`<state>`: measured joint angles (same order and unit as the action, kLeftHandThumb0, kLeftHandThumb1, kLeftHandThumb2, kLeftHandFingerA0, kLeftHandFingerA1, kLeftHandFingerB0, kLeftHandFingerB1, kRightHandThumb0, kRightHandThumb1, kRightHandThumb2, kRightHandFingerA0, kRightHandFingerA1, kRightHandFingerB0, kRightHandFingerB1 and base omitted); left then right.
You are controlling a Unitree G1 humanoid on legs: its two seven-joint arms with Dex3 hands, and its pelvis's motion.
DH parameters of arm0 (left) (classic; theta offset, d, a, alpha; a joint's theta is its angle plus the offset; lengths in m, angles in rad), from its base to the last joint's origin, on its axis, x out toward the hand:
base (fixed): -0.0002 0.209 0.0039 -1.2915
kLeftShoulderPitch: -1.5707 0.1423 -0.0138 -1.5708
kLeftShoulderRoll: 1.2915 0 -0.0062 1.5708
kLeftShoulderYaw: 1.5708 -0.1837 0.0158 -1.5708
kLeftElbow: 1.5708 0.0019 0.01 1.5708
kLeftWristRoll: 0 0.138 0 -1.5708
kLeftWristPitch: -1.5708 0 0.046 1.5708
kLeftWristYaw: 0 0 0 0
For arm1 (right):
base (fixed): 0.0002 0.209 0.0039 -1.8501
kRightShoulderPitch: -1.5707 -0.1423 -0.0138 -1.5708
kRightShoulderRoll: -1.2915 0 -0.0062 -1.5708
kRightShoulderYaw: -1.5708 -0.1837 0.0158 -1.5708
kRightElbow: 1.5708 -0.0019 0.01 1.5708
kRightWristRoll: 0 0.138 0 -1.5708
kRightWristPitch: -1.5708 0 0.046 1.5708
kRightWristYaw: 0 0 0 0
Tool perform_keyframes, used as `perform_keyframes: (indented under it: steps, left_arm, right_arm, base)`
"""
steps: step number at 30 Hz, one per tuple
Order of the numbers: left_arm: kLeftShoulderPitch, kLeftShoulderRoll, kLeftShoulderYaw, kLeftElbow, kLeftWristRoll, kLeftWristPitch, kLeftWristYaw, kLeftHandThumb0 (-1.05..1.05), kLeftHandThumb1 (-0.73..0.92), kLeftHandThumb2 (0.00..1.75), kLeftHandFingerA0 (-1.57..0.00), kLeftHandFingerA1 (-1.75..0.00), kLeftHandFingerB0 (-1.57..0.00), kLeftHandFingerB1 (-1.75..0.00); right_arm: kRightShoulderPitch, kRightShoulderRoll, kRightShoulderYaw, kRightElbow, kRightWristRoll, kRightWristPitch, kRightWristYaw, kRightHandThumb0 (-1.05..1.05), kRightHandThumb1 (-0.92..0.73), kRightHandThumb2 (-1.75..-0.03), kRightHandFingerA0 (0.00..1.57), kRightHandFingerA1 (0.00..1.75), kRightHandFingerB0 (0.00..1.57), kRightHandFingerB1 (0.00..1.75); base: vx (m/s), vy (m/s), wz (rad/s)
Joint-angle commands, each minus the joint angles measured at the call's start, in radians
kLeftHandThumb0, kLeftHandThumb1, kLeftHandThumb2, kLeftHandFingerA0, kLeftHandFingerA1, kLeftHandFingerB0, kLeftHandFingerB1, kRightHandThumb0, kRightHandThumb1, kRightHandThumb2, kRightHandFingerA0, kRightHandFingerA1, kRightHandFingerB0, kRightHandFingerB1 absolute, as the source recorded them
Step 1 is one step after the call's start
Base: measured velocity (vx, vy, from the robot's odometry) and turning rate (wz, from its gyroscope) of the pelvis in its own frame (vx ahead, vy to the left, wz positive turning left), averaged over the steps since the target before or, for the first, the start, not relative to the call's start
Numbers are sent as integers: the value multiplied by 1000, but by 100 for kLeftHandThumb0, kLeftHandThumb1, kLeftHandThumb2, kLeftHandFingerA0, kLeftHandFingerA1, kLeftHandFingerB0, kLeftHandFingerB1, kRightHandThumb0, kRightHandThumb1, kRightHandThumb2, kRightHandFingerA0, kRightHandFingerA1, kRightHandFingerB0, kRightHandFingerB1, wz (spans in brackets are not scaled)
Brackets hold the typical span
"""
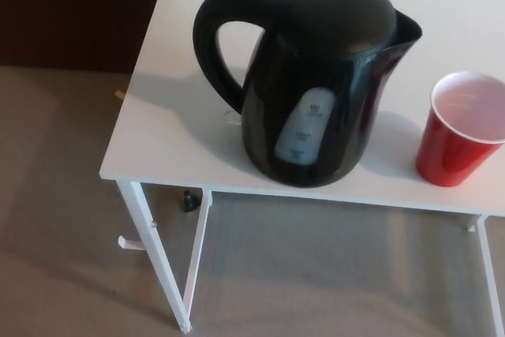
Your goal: The robot walk towards a table in front and uses its left hand to pick up the pot from the base and pour water to the cup on the right hand side
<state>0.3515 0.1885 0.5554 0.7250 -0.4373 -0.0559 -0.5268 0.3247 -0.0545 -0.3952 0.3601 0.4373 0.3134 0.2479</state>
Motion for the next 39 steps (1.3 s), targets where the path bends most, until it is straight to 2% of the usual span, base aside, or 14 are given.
perform_keyframes:
  steps: [1, 6, 7, 11, 16, 20, 24, 25, 27, 28, 29, 37, 38, 39]
  left_arm:
    - [26, -6, 6, -67, -27, 14, 5, -5, 33, 81, -21, -53, -20, -50]
    - [34, -6, 3, -86, -25, 13, 7, -6, 32, 80, -22, -53, -19, -49]
    - [34, -4, 0, -83, -22, 6, -4, -11, 49, 54, -30, -37, -30, -31]
    - [46, -11, -3, -158, -26, 29, 25, -14, 49, 55, -29, -36, -29, -31]
    - [53, -18, 1, -346, -49, 91, 74, -14, 50, 56, -28, -35, -28, -30]
    - [-19, 65, 11, -692, -103, 171, 103, -22, 49, 58, -18, -35, -17, -29]
    - [-17, 65, 14, -718, -106, 194, 111, -22, 49, 58, -18, -35, -17, -29]
    - [-110, 123, 16, -807, -148, 235, 122, -15, 47, 92, -2, -50, 0, -49]
    - [-207, 181, 5, -905, -159, 291, 158, -14, 53, 95, -1, -49, 0, -49]
    - [-235, 195, -4, -923, -148, 300, 167, -15, 50, 56, -14, -35, -9, -25]
    - [-274, 209, -21, -945, -143, 316, 175, -18, 50, 57, -13, -35, -12, -30]
    - [-486, 247, -276, -1003, 58, 340, 221, -27, 46, 57, -19, -35, -16, -31]
    - [-506, 242, -307, -997, 77, 346, 237, -28, 46, 57, -20, -35, -17, -31]
    - [-522, 237, -333, -987, 94, 348, 246, -13, 39, 88, -10, -50, -9, -50]
  right_arm:
    - [0, -7, -2, 2, -2, 25, -16, -25, -73, -61, 28, 44, 11, 29]
    - [-24, -15, -7, 48, -4, 11, -5, -24, -73, -61, 31, 46, 12, 30]
    - [-21, -16, -4, 47, -4, 3, 9, -24, -73, -61, 28, 45, 10, 29]
    - [-25, -26, 6, 66, -11, -15, 37, -27, -72, -65, 16, 40, 9, 21]
    - [-43, -33, 15, 77, -21, -13, 25, -26, -73, -64, 21, 41, 9, 23]
    - [-58, -37, 19, 88, -11, -15, 50, -26, -71, -66, 16, 38, 6, 20]
    - [-59, -37, 19, 89, -10, -15, 50, -26, -71, -66, 16, 38, 6, 20]
    - [-57, -34, 13, 63, 10, 13, 53, -24, -71, -67, 13, 38, 6, 17]
    - [-59, -34, 6, 56, 26, 24, 65, -26, -69, -69, 12, 40, 5, 19]
    - [-58, -33, 6, 44, 29, 35, 58, -27, -69, -68, 12, 40, 6, 19]
    - [-58, -32, 6, 40, 31, 39, 57, -30, -69, -65, 14, 42, 1, 29]
    - [-43, -23, -3, 8, 42, 55, 56, -29, -64, -68, 13, 45, 6, 22]
    - [-46, -24, -2, 8, 41, 53, 59, -30, -67, -64, 14, 42, 1, 28]
    - [-48, -24, -3, 10, 43, 53, 62, -35, -58, -81, 10, 47, 1, 23]
  base:
    - [-1, -95, 3]
    - [-24, -38, 2]
    - [0, 0, 0]
    - [0, 0, 0]
    - [0, 0, 0]
    - [0, 0, 0]
    - [0, 0, 0]
    - [0, 0, 0]
    - [0, 0, 0]
    - [0, 0, 0]
    - [0, 0, 0]
    - [0, 0, 0]
    - [0, 0, 0]
    - [0, 0, 0]
